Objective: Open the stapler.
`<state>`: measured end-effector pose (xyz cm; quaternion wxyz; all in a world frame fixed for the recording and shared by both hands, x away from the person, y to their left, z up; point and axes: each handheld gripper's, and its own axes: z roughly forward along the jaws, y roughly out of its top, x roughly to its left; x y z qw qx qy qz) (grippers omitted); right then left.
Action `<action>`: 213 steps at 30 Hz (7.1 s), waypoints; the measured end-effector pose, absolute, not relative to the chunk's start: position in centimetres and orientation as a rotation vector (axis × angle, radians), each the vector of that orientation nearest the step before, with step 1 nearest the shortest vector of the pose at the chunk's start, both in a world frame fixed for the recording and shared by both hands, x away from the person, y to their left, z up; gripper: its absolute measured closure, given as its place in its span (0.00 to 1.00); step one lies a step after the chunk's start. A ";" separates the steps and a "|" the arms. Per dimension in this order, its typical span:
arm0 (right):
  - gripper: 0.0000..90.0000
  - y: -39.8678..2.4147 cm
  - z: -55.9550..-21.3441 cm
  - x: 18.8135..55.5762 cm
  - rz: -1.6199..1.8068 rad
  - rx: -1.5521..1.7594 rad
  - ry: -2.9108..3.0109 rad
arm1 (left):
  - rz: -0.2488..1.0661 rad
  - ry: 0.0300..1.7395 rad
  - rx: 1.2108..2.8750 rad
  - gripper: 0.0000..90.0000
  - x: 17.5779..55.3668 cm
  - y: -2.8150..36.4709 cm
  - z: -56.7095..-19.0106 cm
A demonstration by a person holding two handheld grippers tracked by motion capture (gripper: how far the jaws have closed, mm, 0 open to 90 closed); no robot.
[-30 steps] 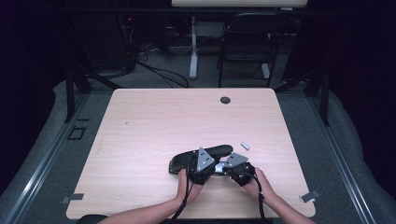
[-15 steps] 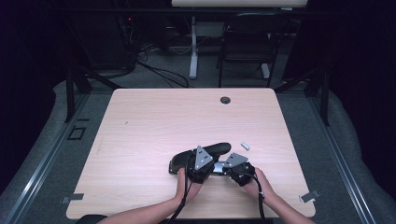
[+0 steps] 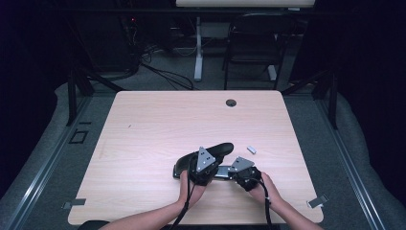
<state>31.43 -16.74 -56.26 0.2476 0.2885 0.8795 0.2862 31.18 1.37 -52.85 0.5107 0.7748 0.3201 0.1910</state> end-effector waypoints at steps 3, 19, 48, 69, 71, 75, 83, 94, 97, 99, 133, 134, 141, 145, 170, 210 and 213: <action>1.00 -16.7 -56.3 31.4 0.780 0.787 2.397 | 0.463 0.766 1.859 1.00 31.1 1.5 -52.6; 1.00 -16.7 -56.2 31.4 0.780 0.784 2.400 | 0.462 0.785 1.805 1.00 31.3 2.3 -51.4; 1.00 -16.7 -56.2 31.4 0.784 0.792 2.406 | 0.464 0.806 1.742 1.00 31.1 4.1 -49.5; 1.00 -16.8 -56.2 31.4 0.780 0.803 2.411 | 0.456 0.848 1.700 1.00 31.0 5.9 -48.5; 1.00 -16.8 -56.2 31.4 0.775 0.800 2.412 | 0.455 0.852 1.696 1.00 31.1 6.1 -48.4; 1.00 -16.8 -56.2 31.4 0.776 0.800 2.413 | 0.454 0.865 1.680 1.00 31.1 6.5 -48.3; 1.00 -16.8 -56.2 31.5 0.783 0.803 2.409 | 0.443 0.889 1.652 1.00 31.1 7.5 -47.9; 1.00 -16.8 -56.2 31.5 0.773 0.797 2.413 | 0.432 0.894 1.649 1.00 31.2 8.3 -47.7; 1.00 -16.8 -56.2 31.5 0.773 0.797 2.413 | 0.434 0.897 1.646 1.00 31.2 8.6 -47.6; 1.00 -16.8 -56.2 31.5 0.772 0.795 2.413 | 0.435 0.893 1.651 1.00 31.1 8.7 -47.5; 1.00 -16.7 -56.1 31.4 0.759 0.796 2.414 | 0.490 0.905 1.637 1.00 30.4 10.3 -47.3; 1.00 -16.8 -56.1 31.4 0.761 0.796 2.414 | 0.503 0.899 1.639 1.00 30.4 10.3 -47.3; 1.00 -16.8 -56.2 31.5 0.771 0.803 2.412 | 0.521 0.900 1.643 1.00 30.4 10.4 -47.3; 1.00 -16.8 -56.2 31.5 0.773 0.801 2.413 | 0.525 0.906 1.648 1.00 30.4 10.7 -47.2; 1.00 -16.9 -56.1 31.6 0.767 0.790 2.426 | 0.531 0.894 1.674 1.00 30.6 12.4 -47.0; 1.00 -16.8 -56.0 31.6 0.751 0.804 2.430 | 0.568 0.973 1.664 1.00 30.2 13.7 -47.2; 1.00 -16.8 -56.0 31.6 0.751 0.805 2.430 | 0.572 0.977 1.659 1.00 30.2 13.7 -47.2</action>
